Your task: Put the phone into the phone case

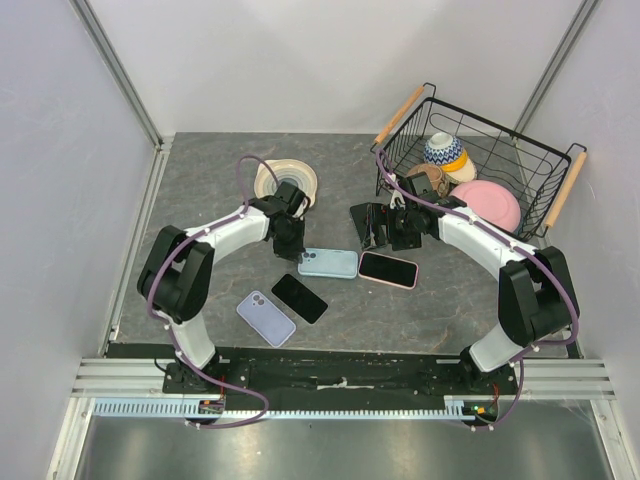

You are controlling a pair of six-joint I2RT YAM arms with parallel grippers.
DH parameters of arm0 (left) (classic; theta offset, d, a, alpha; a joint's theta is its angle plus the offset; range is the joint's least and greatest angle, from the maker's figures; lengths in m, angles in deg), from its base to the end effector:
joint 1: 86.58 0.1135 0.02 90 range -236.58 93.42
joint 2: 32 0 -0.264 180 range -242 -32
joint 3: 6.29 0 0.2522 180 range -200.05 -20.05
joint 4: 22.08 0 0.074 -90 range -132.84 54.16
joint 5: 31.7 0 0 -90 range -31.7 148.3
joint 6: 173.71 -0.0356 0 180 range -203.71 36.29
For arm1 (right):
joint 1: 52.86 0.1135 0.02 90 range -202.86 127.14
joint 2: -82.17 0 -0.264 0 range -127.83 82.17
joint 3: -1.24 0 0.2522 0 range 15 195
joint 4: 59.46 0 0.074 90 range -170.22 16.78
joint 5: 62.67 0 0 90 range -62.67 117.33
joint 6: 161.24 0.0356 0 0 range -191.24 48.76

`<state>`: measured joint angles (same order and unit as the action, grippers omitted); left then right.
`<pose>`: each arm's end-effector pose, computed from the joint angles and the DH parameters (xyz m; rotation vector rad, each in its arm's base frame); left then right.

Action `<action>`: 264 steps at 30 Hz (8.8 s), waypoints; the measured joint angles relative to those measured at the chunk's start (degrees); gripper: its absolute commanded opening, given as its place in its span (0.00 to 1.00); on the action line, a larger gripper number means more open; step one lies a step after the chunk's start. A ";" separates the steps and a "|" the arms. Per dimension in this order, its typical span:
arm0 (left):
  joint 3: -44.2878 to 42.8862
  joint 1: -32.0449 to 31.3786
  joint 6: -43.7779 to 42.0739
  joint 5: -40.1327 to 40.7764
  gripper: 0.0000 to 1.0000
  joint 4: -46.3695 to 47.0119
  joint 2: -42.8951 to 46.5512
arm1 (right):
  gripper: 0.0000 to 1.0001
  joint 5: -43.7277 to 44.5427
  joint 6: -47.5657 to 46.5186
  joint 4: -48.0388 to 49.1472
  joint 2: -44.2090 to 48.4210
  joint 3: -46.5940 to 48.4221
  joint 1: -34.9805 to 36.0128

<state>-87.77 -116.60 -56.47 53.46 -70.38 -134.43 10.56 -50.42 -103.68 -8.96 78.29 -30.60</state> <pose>0.3025 -0.1783 0.1788 0.0909 2.8411 -0.3548 0.2984 0.1332 0.2241 -0.1448 2.6590 0.6421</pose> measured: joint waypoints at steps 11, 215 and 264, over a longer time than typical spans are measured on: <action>4.50 0.00 0.33 1.33 0.07 2.08 0.15 | 0.98 -0.02 -0.02 0.00 0.00 -0.07 0.02; 11.82 14.58 0.68 -29.42 0.54 27.74 31.71 | 0.00 -30.77 21.31 38.42 13.94 -8.81 1.22; 13.35 8.55 -1.40 -3.63 0.58 9.29 13.53 | 0.00 -22.27 9.55 17.44 6.10 -10.10 -0.31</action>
<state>-74.42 -108.05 -57.87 49.83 -61.09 -120.90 -11.71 -40.87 -86.24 -2.86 68.19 -30.91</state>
